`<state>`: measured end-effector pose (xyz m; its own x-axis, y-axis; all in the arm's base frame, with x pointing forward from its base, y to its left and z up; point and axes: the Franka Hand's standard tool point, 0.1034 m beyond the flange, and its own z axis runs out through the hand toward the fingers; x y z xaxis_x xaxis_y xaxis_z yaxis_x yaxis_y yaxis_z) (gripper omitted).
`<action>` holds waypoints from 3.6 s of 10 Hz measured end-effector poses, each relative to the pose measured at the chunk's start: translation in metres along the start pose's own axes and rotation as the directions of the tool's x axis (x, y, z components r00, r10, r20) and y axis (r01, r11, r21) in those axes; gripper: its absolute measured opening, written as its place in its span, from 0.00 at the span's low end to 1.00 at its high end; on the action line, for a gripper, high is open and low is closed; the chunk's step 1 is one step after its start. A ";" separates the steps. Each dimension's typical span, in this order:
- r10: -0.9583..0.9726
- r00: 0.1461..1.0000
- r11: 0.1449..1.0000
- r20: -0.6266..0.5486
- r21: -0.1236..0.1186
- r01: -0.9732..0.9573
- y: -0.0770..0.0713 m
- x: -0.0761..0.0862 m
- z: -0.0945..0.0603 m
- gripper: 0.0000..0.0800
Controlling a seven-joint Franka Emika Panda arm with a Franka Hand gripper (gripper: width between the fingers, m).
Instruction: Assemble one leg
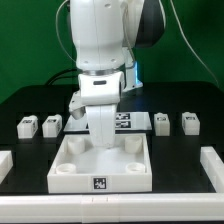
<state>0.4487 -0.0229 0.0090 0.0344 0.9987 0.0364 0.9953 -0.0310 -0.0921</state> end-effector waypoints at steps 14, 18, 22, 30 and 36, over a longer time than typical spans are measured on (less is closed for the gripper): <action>-0.026 0.997 1.000 -0.070 -0.013 0.026 0.050 0.095 0.001 0.15; -0.026 0.997 1.000 -0.070 -0.017 0.025 0.051 0.095 0.001 0.73; -0.026 0.997 1.000 -0.070 -0.018 0.025 0.052 0.095 0.000 0.81; 0.525 0.848 0.849 -0.067 -0.022 -0.528 0.008 0.143 -0.037 0.81; 0.968 0.246 0.249 -0.053 0.069 -0.966 -0.018 0.181 -0.035 0.81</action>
Offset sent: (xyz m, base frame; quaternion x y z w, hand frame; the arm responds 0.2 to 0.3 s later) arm 0.0387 0.0673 -0.0145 -0.0298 0.0585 -0.0430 0.9969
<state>0.4399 0.1567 0.0517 0.9766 0.2135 -0.0271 0.2085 -0.9698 -0.1266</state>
